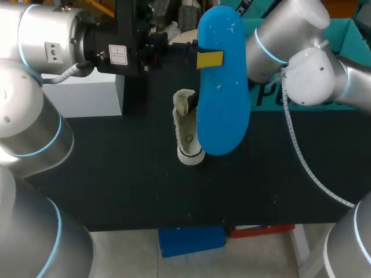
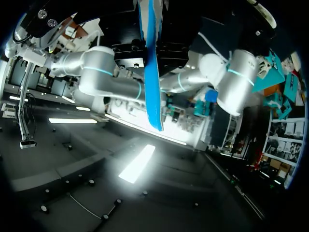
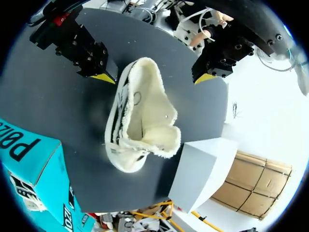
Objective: Take the shoe out of the shoebox, open the shoe tongue, remove and reinsert the insole, then place the shoe into the shoebox
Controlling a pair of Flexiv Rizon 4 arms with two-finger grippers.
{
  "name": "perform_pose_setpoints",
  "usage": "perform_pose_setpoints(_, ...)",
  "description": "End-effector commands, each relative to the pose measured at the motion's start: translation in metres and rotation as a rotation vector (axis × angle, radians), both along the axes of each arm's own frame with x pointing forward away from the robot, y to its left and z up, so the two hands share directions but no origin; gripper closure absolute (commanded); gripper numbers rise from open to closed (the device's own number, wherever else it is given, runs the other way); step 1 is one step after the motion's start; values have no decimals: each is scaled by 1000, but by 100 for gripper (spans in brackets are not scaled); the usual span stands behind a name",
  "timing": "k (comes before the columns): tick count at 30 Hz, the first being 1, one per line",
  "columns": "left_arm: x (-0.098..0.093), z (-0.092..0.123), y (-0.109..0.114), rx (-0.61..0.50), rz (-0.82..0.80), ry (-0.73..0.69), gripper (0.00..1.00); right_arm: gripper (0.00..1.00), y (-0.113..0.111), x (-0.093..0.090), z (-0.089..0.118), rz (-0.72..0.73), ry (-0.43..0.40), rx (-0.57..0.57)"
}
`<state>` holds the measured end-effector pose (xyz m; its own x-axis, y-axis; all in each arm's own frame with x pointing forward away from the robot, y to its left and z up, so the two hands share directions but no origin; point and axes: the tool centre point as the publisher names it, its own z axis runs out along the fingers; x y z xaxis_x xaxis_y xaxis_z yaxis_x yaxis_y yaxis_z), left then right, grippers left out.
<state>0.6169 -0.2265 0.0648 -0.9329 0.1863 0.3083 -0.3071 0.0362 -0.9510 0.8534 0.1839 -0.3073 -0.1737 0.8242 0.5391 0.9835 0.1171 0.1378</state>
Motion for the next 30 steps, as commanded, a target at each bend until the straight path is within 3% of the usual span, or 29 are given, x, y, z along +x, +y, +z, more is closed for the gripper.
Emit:
perform_pose_setpoints(1, -1, -1, -1, 2, 2, 0, 100, 0, -14, -8, 8, 1, 16, 312)
perform_pose_setpoints(10, -1, -1, -1, 2, 2, 0, 100, 0, -18, -7, 33, -25, -28, 480)
perform_pose_setpoints(30, -1, -1, -1, 2, 2, 0, 100, 0, -12, -10, 43, -106, -57, 657)
